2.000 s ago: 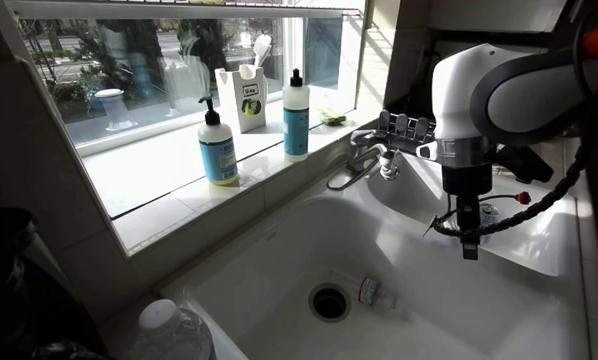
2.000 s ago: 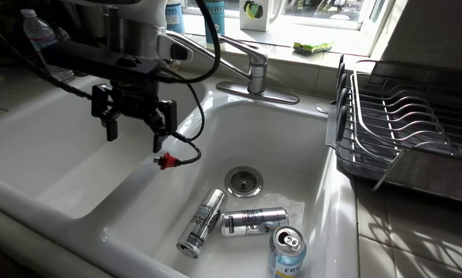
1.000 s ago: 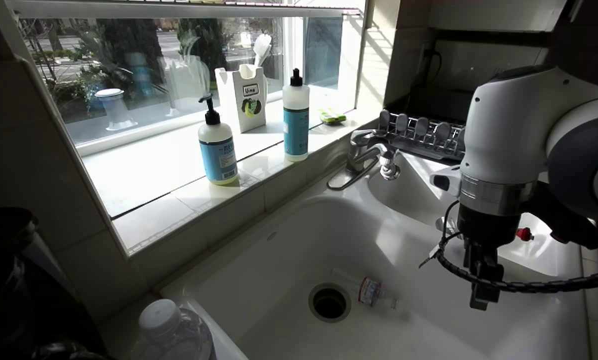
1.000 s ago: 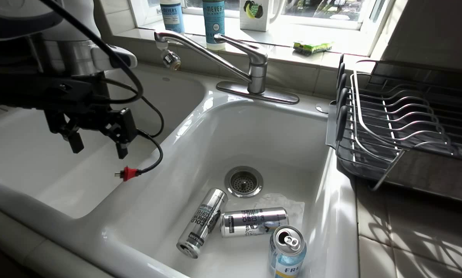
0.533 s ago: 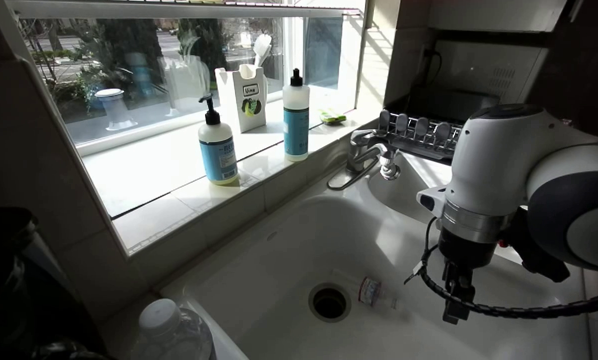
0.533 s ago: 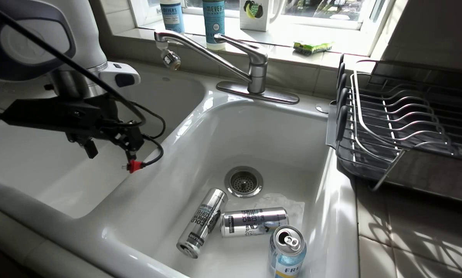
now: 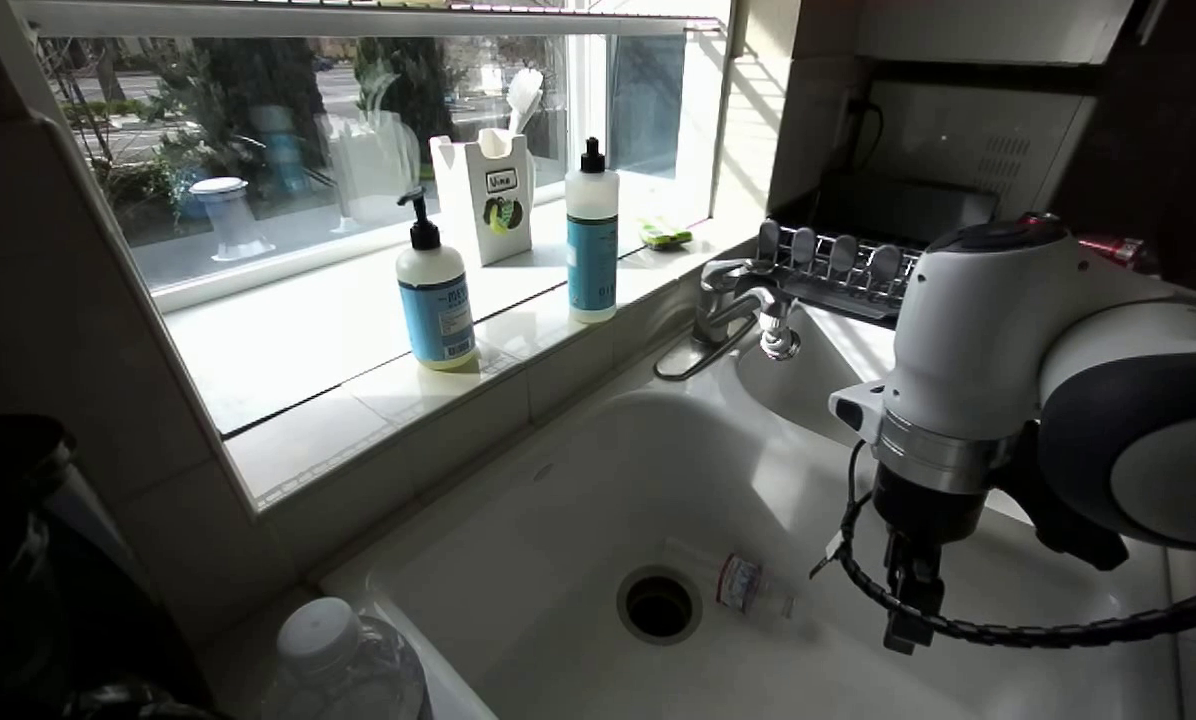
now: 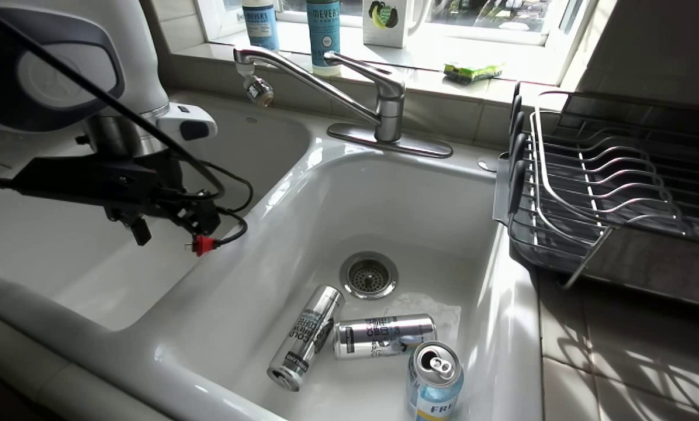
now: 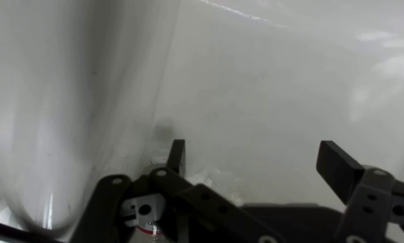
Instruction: Remove the water bottle from the sink on the left and put it on the left side of the counter.
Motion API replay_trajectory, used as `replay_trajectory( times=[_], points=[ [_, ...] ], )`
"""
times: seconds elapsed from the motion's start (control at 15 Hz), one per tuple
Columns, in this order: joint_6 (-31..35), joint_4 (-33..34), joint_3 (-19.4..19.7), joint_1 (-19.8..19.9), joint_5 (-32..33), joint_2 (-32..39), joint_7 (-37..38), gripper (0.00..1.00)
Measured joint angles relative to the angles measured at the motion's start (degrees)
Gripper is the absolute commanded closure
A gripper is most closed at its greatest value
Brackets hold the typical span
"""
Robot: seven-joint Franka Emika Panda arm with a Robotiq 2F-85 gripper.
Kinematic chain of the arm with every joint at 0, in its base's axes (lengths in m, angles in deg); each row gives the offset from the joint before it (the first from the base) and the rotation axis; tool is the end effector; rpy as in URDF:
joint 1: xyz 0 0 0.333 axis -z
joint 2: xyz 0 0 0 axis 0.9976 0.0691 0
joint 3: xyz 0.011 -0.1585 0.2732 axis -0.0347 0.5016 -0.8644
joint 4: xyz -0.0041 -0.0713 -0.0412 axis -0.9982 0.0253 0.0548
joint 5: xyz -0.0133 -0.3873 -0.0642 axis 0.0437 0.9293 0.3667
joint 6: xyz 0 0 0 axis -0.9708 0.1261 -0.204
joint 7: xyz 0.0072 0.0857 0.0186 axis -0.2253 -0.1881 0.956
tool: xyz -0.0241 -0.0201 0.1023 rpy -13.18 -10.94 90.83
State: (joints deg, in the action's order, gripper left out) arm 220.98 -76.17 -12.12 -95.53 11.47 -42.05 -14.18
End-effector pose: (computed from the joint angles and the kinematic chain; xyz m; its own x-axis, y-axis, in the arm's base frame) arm 0.3645 0.0980 0.2728 0.9353 0.3425 -0.0886 0.3405 -0.9395 -0.0373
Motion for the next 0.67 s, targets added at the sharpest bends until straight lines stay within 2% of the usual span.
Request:
replay_trajectory(
  times=[0.47,0.67],
  points=[
    [8.7,-0.1,0.0,1.3,0.7,7.0,1.9,0.00],
    [12.6,-0.1,-0.1,1.5,3.3,10.2,4.4,0.00]
  ],
)
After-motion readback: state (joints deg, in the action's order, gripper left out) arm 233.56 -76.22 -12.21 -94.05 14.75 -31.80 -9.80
